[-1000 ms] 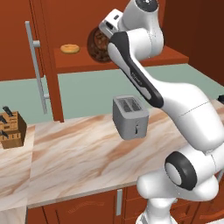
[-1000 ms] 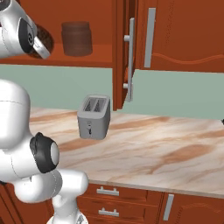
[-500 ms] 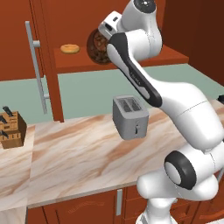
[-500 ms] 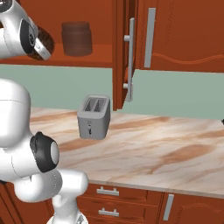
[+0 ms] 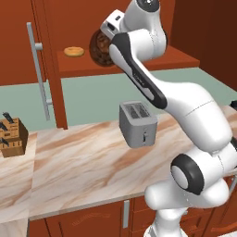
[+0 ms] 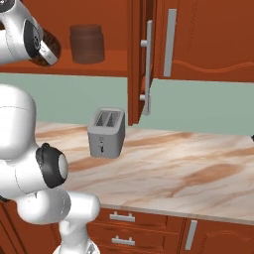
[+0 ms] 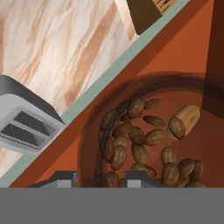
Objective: Pick the jar and jar from the dining table and place them in the open cabinet. Close the cabinet after placing the objects.
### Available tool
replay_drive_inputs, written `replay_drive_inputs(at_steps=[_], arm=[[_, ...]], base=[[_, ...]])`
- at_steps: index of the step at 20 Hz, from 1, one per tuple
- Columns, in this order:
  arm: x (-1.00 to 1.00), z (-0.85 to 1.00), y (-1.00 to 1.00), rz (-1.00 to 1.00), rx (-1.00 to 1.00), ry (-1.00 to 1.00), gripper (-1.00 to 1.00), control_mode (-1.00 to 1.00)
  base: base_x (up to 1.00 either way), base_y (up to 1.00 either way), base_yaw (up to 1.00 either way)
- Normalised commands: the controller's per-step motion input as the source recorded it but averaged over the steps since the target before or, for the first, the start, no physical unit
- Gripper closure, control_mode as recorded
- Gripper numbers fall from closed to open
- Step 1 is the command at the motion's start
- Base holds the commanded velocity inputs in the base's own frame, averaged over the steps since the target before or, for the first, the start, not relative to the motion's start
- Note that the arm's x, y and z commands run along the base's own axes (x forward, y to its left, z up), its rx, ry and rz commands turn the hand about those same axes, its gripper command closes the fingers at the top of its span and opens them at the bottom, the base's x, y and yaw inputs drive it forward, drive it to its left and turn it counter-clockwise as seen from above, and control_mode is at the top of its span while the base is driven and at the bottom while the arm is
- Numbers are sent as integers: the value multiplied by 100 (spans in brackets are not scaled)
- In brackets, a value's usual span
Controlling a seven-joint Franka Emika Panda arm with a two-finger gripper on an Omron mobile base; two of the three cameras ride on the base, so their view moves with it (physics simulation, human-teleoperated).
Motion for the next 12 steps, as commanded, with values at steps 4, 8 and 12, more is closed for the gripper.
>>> replay_drive_inputs(at_steps=[4, 8, 12], arm=[[41, -20, 20, 0, 0, -5, 100, -100], [34, -21, 18, 0, 0, 0, -100, -100], [23, 0, 6, 0, 0, 0, -100, -100]], base=[[0, 0, 0], [0, 0, 0], [0, 0, 0]])
